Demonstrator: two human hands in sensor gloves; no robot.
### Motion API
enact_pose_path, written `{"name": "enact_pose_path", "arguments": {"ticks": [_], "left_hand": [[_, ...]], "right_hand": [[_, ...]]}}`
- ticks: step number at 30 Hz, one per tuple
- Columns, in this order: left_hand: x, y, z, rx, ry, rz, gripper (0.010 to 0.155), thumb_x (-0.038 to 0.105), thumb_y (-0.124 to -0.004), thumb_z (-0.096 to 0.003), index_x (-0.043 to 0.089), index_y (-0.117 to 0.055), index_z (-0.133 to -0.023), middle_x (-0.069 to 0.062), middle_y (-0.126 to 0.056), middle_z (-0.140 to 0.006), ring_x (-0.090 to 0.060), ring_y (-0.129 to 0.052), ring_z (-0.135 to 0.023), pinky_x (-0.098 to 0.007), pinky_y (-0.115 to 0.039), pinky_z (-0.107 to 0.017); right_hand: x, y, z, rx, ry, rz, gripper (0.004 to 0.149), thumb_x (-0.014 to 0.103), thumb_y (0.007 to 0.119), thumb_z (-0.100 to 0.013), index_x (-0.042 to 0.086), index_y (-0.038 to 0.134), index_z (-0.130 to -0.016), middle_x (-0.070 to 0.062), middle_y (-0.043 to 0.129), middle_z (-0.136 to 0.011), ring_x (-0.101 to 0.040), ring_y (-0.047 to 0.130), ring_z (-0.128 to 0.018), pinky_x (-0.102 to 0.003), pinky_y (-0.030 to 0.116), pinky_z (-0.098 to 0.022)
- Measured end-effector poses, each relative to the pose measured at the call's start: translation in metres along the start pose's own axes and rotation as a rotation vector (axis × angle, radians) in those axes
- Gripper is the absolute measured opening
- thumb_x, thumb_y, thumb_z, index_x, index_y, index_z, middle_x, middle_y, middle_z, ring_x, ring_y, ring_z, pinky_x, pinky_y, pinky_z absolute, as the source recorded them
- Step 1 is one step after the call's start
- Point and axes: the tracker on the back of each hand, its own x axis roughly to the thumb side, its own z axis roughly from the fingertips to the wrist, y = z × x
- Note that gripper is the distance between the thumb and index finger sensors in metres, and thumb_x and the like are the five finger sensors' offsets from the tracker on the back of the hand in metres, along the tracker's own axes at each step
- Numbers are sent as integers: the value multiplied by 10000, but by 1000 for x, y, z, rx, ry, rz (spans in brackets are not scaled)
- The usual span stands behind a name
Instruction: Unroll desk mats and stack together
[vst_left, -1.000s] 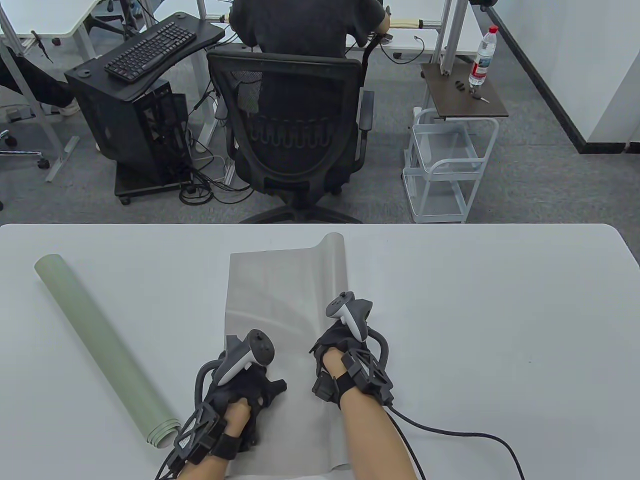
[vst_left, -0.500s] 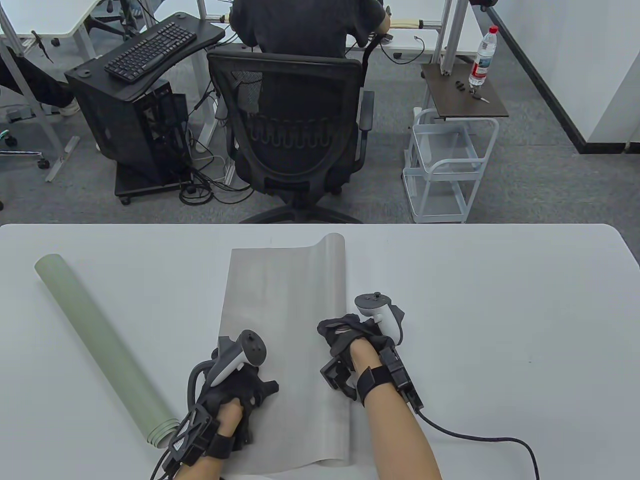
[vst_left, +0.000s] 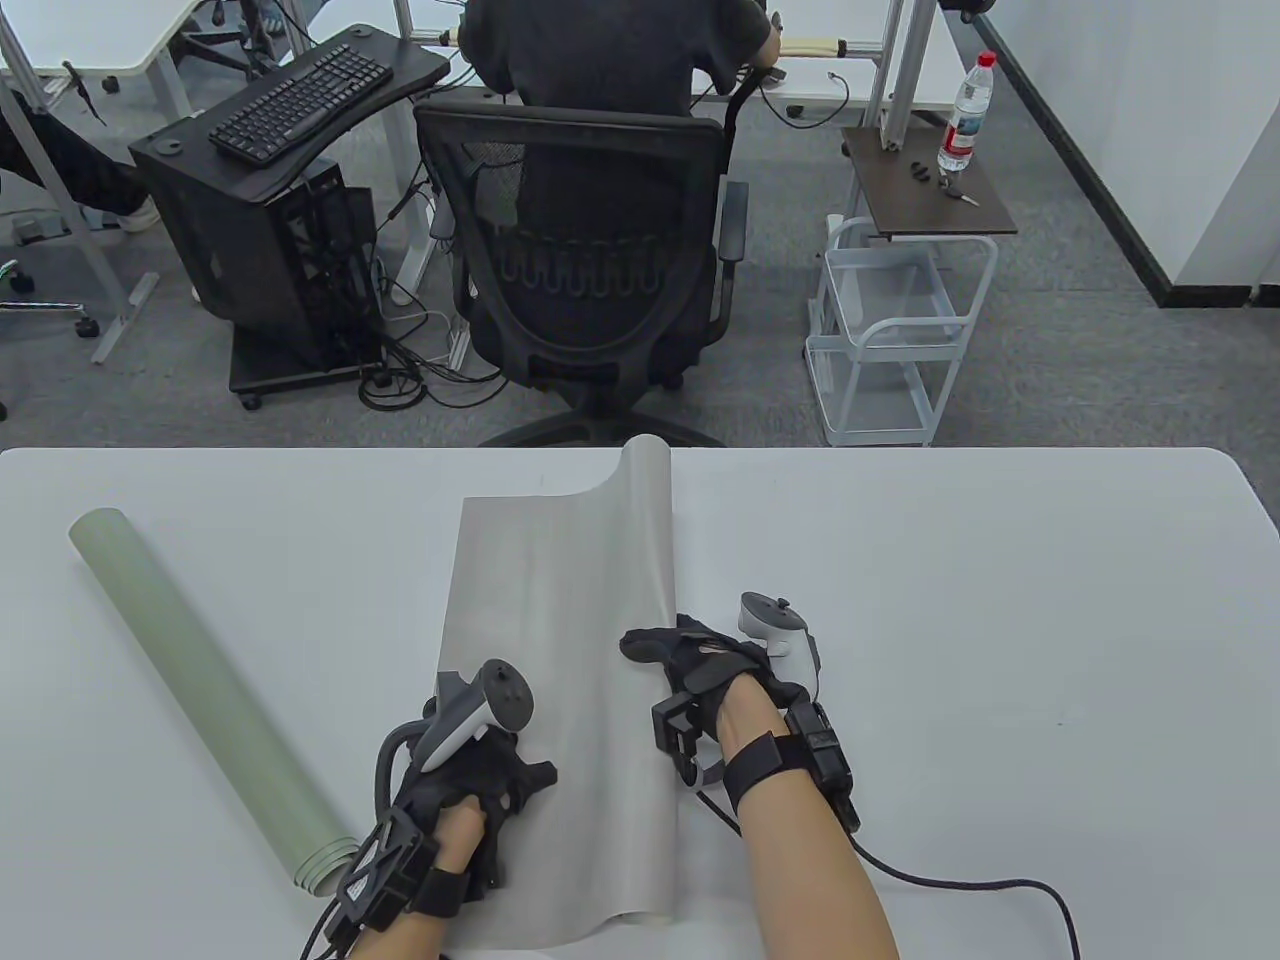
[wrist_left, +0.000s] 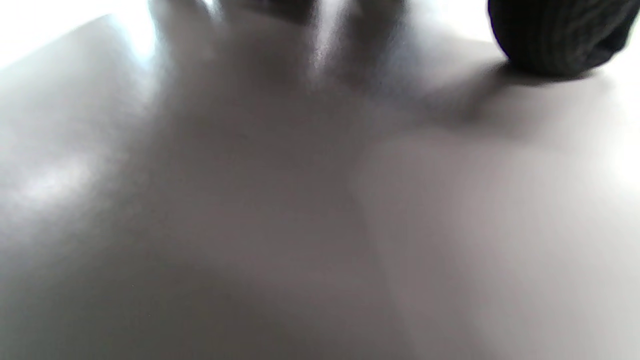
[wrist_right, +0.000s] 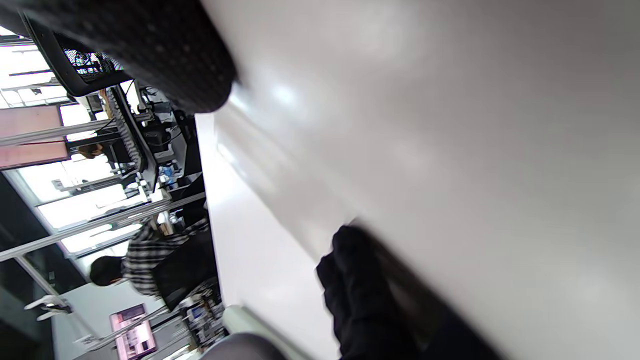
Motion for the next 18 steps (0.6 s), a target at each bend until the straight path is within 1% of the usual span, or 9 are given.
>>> {"name": "enact_pose_path", "arguments": {"ticks": [1,2,3,5,8,9,12,15,18], "left_hand": [[0,0,0,-1,-1,-1,860,637,-741,-359,302,-315,-1027,-190,-177,-1118,-503,-242,-1011,-643,-349,-715],[0,0,0,-3,-1,-2,862,639,-740,-358,303,-314,-1027,-188,-176,-1118,-503,-241,-1011,-643,-348,-715],[0,0,0,-2,-1,-2,862,638,-740,-359,301,-314,-1028,-189,-176,-1118,-503,-241,-1011,-643,-348,-715],[0,0,0,-2,-2,-2,863,639,-740,-357,302,-314,-1027,-188,-175,-1118,-502,-242,-1011,-643,-349,-715],[0,0,0,-3,-1,-2,861,638,-739,-358,303,-313,-1027,-189,-175,-1118,-503,-241,-1010,-643,-350,-715],[0,0,0,-3,-1,-2,861,636,-740,-359,302,-312,-1028,-189,-174,-1118,-503,-240,-1010,-643,-349,-715],[0,0,0,-2,-1,-4,858,637,-736,-358,305,-313,-1027,-187,-176,-1118,-501,-243,-1011,-641,-353,-715],[0,0,0,0,-2,-5,857,638,-732,-358,306,-312,-1027,-186,-176,-1118,-501,-245,-1010,-639,-355,-714],[0,0,0,4,1,-7,851,639,-723,-360,309,-311,-1028,-183,-179,-1118,-496,-248,-1011,-635,-360,-714]], "right_hand": [[1,1,0,17,4,13,529,333,809,-573,218,440,-934,-99,449,-1017,-381,716,-908,-500,746,-672],[2,1,0,24,4,37,525,330,795,-574,217,429,-934,-179,422,-1067,-472,659,-967,-559,717,-683],[3,1,0,25,2,50,523,324,788,-573,212,428,-936,-229,436,-1093,-545,643,-975,-608,702,-677],[4,1,0,60,0,33,535,301,768,-575,169,394,-934,-234,526,-1064,-501,753,-936,-586,745,-662],[6,0,1,70,-13,32,569,281,748,-577,124,325,-924,-211,582,-1029,-472,785,-932,-598,740,-659],[6,-1,2,57,-12,36,614,276,745,-580,126,266,-934,-191,587,-1027,-452,804,-933,-599,740,-661],[5,-5,3,56,-30,44,831,268,755,-584,111,44,-983,-168,581,-1023,-406,846,-894,-591,750,-662],[5,-11,5,59,-44,80,855,275,769,-584,135,40,-1008,-159,567,-1021,-376,842,-874,-584,746,-663],[5,-19,8,59,-45,91,854,319,754,-592,169,27,-1014,-142,505,-1026,-344,794,-853,-564,698,-684]]}}
